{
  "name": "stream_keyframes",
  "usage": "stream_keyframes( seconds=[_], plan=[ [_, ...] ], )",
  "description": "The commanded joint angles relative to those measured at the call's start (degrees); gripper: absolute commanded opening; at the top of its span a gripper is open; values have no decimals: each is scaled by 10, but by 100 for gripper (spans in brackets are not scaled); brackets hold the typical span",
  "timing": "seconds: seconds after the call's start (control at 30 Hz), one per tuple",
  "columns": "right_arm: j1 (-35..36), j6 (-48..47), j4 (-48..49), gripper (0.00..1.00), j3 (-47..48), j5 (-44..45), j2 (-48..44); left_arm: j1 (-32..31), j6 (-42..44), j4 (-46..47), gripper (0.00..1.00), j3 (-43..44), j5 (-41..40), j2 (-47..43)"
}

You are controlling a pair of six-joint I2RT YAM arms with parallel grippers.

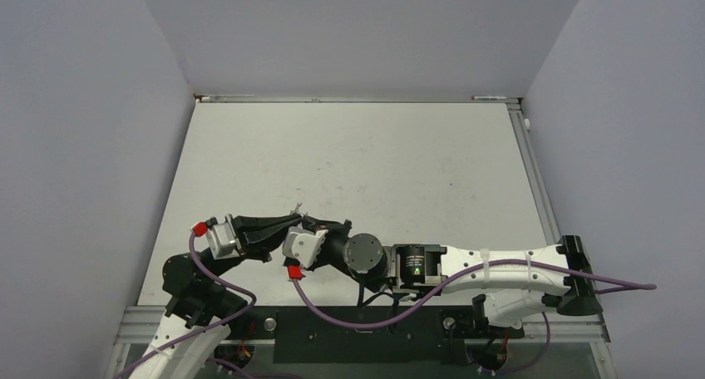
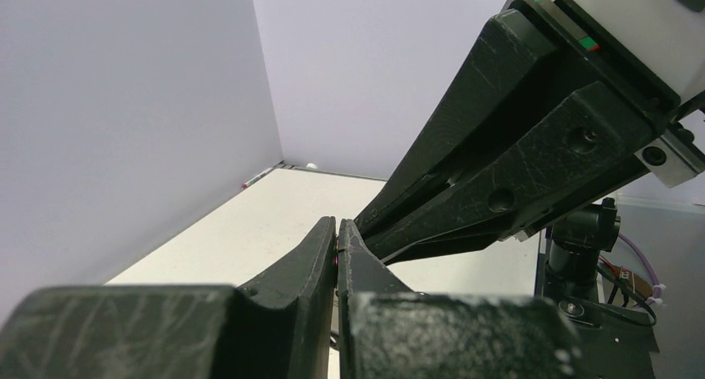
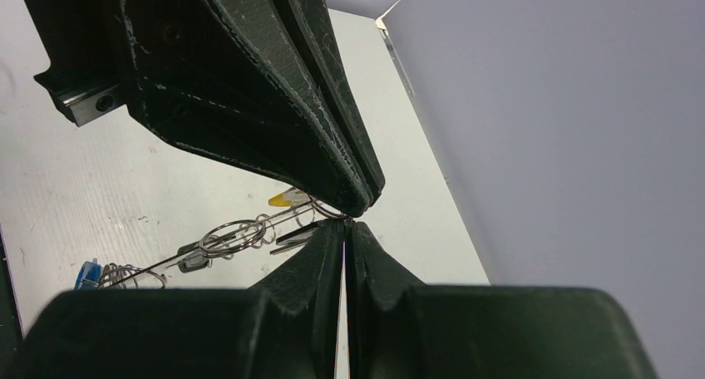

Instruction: Put the keys on the keyring

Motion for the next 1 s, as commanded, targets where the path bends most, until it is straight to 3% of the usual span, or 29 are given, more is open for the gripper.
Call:
stream_keyframes(
  seconds=[0.0, 0.77, 0.83, 0.97],
  plan=[
    [10, -6, 37, 5, 4, -22, -39, 4, -6, 0, 0, 15, 2, 6],
    [11, 7, 18, 5, -24, -41, -61, 4, -16, 10, 0, 13, 9, 8],
    [8, 15, 13, 13, -29, -48, -71, 4, -17, 10, 0, 13, 9, 7],
    [-29, 48, 7, 37, -42, -113, -107, 4, -20, 16, 0, 12, 11, 5]
  ],
)
